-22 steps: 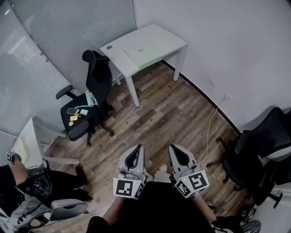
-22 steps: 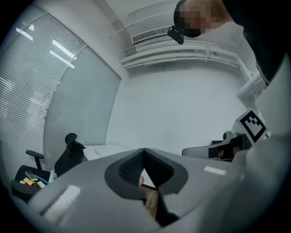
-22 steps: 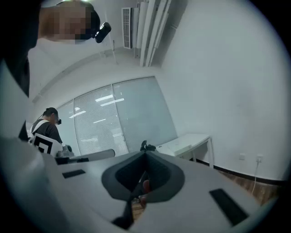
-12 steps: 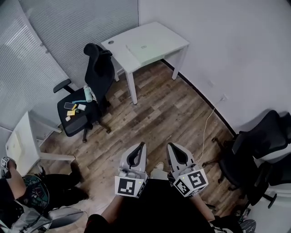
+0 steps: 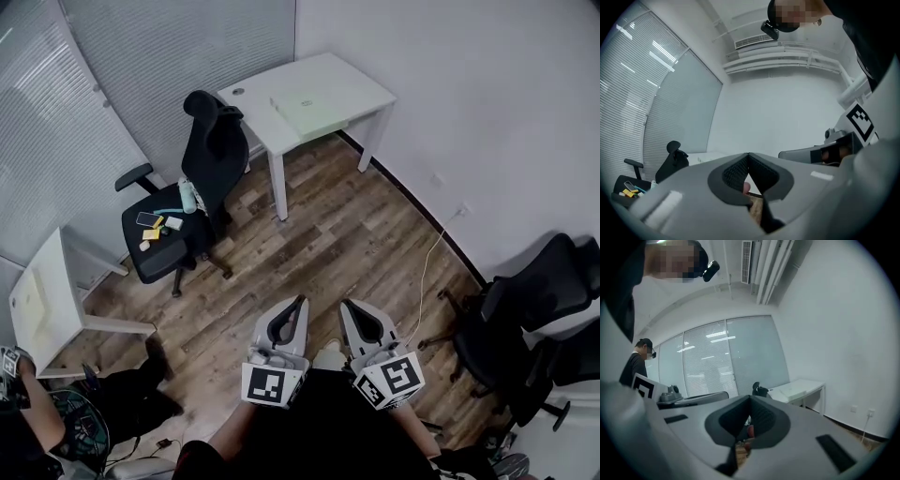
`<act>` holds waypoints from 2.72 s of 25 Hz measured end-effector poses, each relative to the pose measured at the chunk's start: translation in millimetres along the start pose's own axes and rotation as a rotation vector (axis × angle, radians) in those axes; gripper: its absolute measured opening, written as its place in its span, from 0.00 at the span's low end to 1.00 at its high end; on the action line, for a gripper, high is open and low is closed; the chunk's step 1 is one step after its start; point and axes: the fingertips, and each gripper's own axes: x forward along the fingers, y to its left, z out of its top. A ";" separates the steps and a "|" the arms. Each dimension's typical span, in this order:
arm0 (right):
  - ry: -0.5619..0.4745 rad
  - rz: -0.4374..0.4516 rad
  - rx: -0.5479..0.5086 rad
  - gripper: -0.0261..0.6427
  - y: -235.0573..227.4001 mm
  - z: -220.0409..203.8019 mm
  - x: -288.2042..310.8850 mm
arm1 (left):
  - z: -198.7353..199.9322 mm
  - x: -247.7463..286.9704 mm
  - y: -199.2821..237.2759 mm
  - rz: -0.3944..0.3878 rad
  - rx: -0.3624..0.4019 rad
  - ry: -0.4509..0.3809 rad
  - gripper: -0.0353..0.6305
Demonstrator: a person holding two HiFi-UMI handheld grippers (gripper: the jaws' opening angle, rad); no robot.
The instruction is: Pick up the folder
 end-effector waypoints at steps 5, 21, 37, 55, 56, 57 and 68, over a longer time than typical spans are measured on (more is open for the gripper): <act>-0.034 -0.014 0.031 0.04 19.4 -7.4 6.1 | -4.7 -14.6 8.5 -0.030 -0.025 0.037 0.06; -0.001 0.006 0.052 0.04 -18.9 -16.2 40.7 | -24.6 34.8 33.0 -0.012 -0.013 0.051 0.06; 0.042 0.031 0.076 0.04 -119.5 3.5 110.4 | -24.0 152.6 57.0 0.038 -0.018 0.072 0.06; 0.044 0.059 0.076 0.04 -261.0 44.5 163.2 | -12.8 290.2 43.7 0.120 -0.009 0.039 0.06; 0.045 0.059 0.076 0.04 -269.1 45.2 166.4 | -14.0 296.3 41.4 0.123 -0.011 0.038 0.06; 0.049 0.060 0.076 0.04 -275.4 45.7 169.6 | -14.6 300.9 40.1 0.128 -0.013 0.037 0.06; 0.080 0.114 0.085 0.04 -288.9 46.6 188.5 | -17.3 325.4 51.3 0.193 -0.028 0.034 0.06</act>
